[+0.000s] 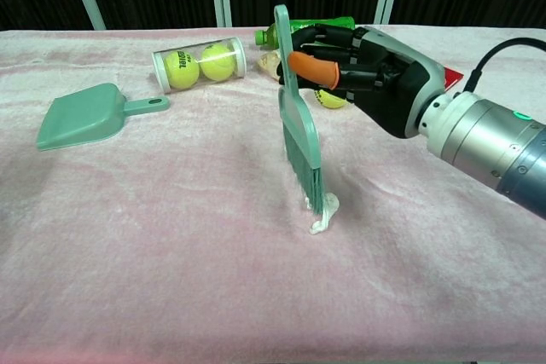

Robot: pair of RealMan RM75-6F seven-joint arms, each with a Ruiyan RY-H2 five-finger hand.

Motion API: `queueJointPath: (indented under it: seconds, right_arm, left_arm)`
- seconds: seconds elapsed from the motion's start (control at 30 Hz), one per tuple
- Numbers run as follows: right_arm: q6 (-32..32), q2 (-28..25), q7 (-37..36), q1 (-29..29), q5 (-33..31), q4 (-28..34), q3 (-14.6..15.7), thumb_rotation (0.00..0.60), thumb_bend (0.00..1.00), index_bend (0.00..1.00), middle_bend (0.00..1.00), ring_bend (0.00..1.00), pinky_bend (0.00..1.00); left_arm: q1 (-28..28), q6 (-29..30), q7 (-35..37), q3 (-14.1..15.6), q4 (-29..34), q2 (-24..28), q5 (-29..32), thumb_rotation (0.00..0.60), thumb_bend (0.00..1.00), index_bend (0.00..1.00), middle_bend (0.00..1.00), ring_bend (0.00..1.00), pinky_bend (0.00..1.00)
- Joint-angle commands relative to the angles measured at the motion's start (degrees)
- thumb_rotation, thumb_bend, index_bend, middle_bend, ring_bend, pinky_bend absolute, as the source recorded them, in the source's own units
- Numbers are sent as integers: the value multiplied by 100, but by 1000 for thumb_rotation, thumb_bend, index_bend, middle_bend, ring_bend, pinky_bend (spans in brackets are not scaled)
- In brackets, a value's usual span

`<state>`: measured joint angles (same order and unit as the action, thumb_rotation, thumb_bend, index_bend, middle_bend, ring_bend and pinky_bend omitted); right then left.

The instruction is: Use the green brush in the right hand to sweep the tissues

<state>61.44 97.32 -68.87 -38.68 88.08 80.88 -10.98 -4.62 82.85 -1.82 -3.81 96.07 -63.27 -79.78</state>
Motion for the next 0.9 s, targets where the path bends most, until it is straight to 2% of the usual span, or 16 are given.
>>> queueJointPath:
  seconds: [0.03,0.13,0.23,0.37,0.43,0.73,0.9]
  right_arm:
    - [166,-209,-745,-87,294,173,31,600,503,878,685,389,186]
    - [323,-351,-671,-93,337,95,-45,600,503,878,686,389,186]
    - [464,-466,21,-72,315,-166,-134,600,502,878,686,389,186]
    - [487,-588,1985,-34,176,-767,-179,600,502,888,688,391,186]
    - [319,-728,2713,-26,71,-867,-127,600,501,897,688,391,186]
    - [-505,-1464,5018,-81,-255,-545,188,600,502,897,692,397,180]
    - [-945,-1610,6048,-125,-771,-229,199,600,501,897,693,402,180]
  left_arm:
    - [2,3,4,2,-4,0,-5,600,305,104,73,36,0]
    - [4,9,11,4,-6,1,-12,600,305,104,73,36,0]
    - [4,12,12,6,-8,1,-20,600,305,104,73,36,0]
    - [3,8,-5,10,-5,-1,-21,600,306,104,73,36,0]
    - [3,8,-12,11,-2,-3,-17,600,305,104,73,36,0]
    - [7,9,-67,10,22,-11,9,600,305,104,73,36,0]
    - [8,8,-70,10,25,-7,11,600,306,104,73,36,0]
